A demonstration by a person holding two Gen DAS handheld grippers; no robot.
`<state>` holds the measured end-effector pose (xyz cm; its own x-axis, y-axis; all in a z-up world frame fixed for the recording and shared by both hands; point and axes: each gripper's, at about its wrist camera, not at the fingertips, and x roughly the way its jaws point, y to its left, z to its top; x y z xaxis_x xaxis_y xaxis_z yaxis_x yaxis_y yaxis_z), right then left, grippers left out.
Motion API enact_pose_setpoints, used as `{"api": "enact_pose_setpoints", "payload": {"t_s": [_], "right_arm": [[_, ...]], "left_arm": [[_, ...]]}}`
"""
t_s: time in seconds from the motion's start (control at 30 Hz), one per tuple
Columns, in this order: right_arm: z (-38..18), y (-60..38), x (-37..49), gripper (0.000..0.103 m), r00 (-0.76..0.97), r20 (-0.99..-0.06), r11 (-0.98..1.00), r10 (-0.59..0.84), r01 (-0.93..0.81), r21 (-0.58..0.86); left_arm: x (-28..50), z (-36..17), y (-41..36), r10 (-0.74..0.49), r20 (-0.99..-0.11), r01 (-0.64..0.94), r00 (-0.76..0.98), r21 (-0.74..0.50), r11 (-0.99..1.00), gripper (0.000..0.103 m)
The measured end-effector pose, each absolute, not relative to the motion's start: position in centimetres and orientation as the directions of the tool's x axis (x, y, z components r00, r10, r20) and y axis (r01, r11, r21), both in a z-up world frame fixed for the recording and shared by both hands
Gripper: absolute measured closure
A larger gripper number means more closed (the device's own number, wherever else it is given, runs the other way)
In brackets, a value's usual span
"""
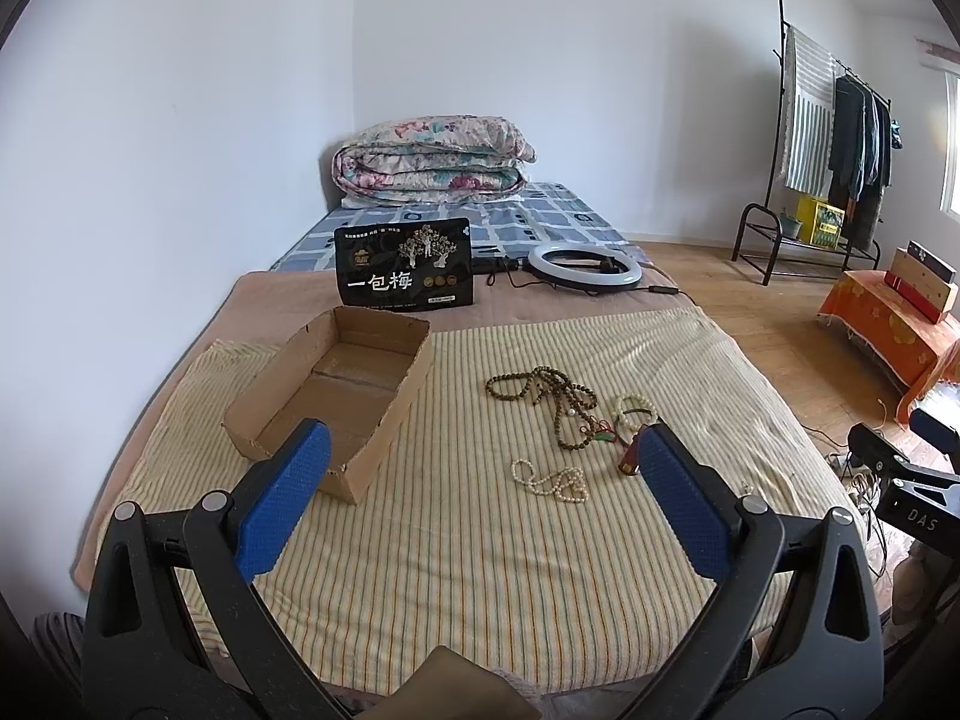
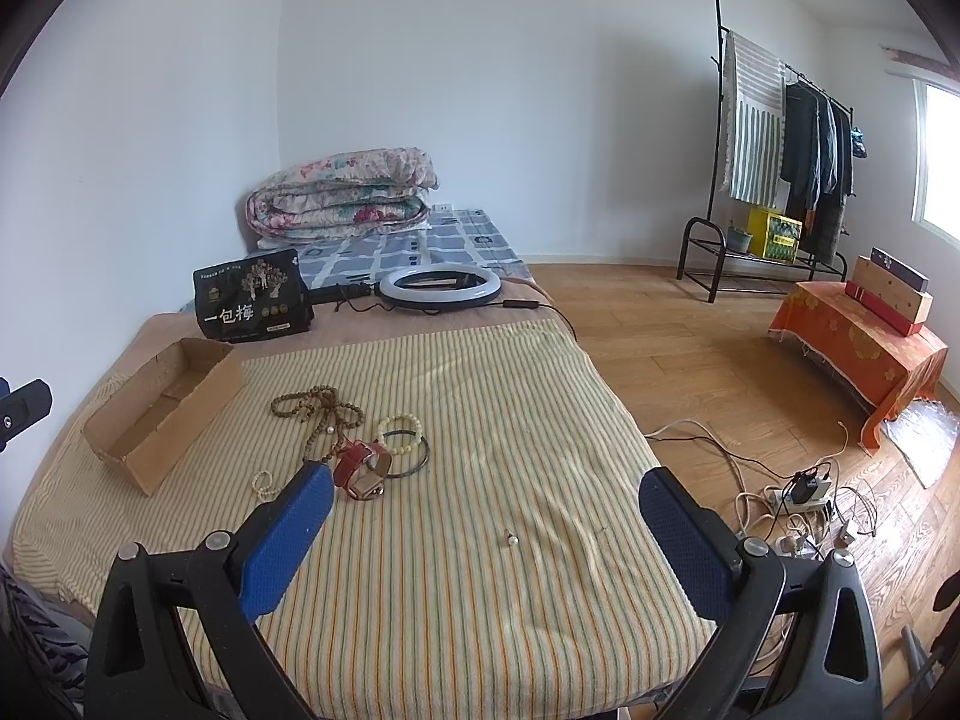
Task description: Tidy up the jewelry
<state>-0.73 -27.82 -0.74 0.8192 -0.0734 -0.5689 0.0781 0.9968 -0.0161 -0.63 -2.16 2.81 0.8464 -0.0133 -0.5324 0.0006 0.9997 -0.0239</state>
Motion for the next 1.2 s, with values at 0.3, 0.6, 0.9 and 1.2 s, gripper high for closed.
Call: {"api": "enact_pose_setpoints", "payload": {"t_s": [0.3, 0.6, 0.9, 1.2], "right_arm": [[-1.0, -28.1, -0.5, 0.0, 0.812, -0.578, 0.996, -0.082, 0.089, -0.016], [-1.4, -28.7, -0.2, 0.0, 0.797, -0.597, 0.995, -0.092, 0.1, -0.019], [-1.7, -29.7, 0.2, 0.0, 0.777, -0.618, 0.992, -0.121, 0.115, -0.05], [-2.4, -30.9, 1.2, 0.0, 0.761, -0.634, 0.991, -0.137, 0.109, -0.083]], "left_arm": [[-0.7, 2.7, -2.3, -0.014, -0.533, 0.0, 0.846, -0.025, 1.0, 0.0], [-0.8, 2.1, -2.4, -0.018, -0.536, 0.008, 0.844, -0.021, 1.0, 0.0], [-0.4, 1.0, -2.6, -0.03, -0.545, 0.021, 0.838, -0.023, 1.0, 0.0], [2.8, -0.2, -2.6, -0.066, -0.593, 0.058, 0.803, -0.032, 0.998, 0.0]]}}
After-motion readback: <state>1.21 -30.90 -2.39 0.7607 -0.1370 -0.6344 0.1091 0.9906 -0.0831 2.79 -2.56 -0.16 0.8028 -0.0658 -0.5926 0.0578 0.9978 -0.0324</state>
